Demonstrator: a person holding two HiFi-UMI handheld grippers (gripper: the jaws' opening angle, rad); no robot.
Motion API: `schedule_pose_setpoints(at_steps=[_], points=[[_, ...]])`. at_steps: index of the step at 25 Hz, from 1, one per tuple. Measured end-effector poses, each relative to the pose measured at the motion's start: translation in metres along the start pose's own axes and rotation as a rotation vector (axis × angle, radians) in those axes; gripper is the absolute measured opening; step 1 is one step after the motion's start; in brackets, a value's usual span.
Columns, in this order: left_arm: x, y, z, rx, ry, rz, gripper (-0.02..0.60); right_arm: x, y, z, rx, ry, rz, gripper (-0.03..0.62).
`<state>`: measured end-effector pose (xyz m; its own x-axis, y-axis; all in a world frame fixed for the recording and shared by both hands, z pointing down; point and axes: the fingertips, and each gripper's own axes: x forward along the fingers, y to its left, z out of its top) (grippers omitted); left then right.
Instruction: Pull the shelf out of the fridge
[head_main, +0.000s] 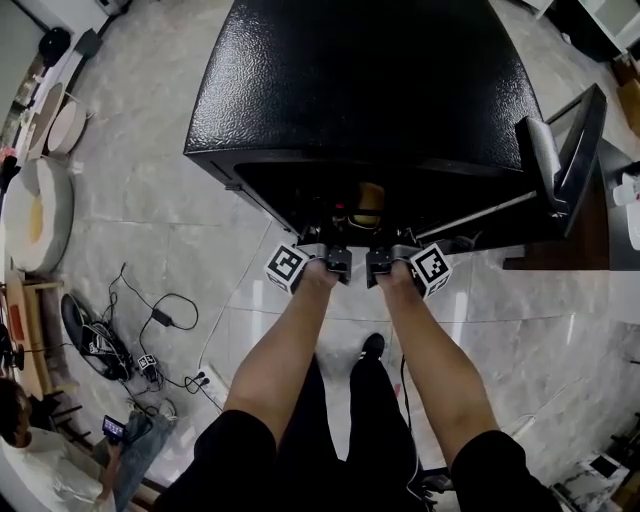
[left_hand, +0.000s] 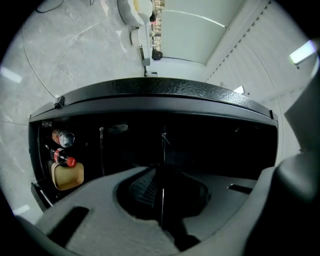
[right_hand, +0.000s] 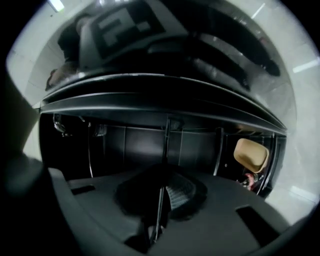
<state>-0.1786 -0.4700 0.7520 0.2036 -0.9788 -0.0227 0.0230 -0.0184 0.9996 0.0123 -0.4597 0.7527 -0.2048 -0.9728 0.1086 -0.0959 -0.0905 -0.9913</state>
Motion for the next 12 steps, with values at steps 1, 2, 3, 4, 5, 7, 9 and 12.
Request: schedule_pose_setpoints(at_steps=[1,2,3,4,5,7,9,12], points=[[-0.002,-0.001,-0.002,0.003,0.002,0.002,0.032,-0.003,0.002,0.0,0.006,-0.001,-0.003,0.038],[-0.004,-0.002,-0.003,0.007,0.003,0.003,0.032,-0.006,0.004,0.0,0.014,-0.002,-0.008,0.039],[-0.007,-0.004,-0.004,0.008,0.003,0.004,0.032,-0.009,0.006,0.0,0.018,-0.004,-0.012,0.038],[-0.009,-0.006,-0.005,0.008,0.002,0.003,0.032,-0.012,0.007,0.0,0.019,-0.004,-0.017,0.038],[-0.011,-0.008,-0.005,0.008,0.0,0.001,0.032,-0.013,0.007,0.0,0.017,-0.003,-0.02,0.038],[-0.014,-0.011,-0.004,0.008,-0.005,0.002,0.032,-0.016,0.008,-0.001,0.017,0.0,-0.024,0.038],[-0.019,-0.014,-0.005,0.006,-0.006,0.012,0.032,-0.021,0.012,-0.003,0.024,0.001,-0.028,0.038],[-0.031,-0.019,-0.007,0.003,-0.008,0.028,0.032,-0.034,0.015,-0.006,0.034,0.006,-0.038,0.039]])
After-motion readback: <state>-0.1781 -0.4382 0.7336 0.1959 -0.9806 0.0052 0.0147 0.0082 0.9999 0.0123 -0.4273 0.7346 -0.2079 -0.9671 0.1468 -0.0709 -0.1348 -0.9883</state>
